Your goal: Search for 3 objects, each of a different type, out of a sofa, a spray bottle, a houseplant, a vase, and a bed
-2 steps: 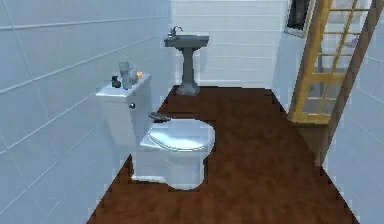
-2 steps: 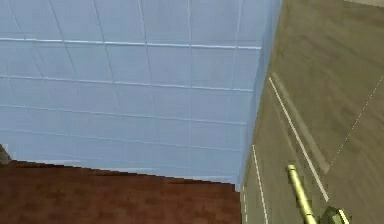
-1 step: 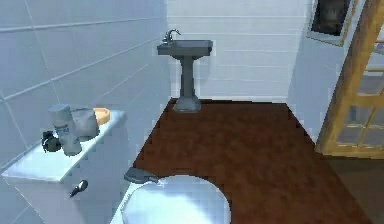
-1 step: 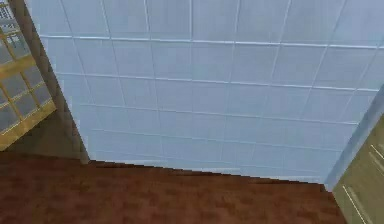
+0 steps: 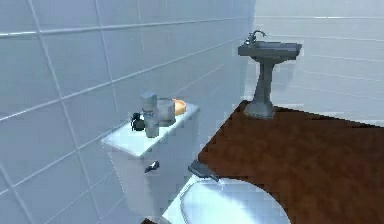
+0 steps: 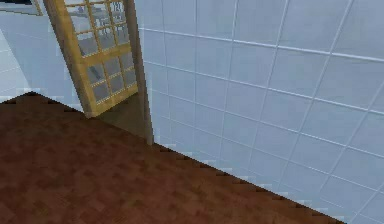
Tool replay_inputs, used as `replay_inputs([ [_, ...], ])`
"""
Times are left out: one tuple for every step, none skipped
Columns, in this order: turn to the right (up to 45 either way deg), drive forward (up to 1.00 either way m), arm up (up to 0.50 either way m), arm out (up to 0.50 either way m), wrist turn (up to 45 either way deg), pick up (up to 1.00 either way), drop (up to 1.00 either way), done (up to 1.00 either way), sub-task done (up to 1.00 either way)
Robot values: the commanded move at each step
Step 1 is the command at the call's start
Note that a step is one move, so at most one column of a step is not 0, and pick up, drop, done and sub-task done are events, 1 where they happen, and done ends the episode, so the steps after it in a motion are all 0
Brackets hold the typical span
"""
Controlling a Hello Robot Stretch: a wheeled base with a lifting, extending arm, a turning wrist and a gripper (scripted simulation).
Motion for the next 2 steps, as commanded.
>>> replay_inputs([
  [0.0,0.0,0.0,0.0,0.0,0.0,0.0,0.0,1.0],
  [45.0,0.0,0.0,0.0,0.0,0.0,0.0,0.0,0.0],
])
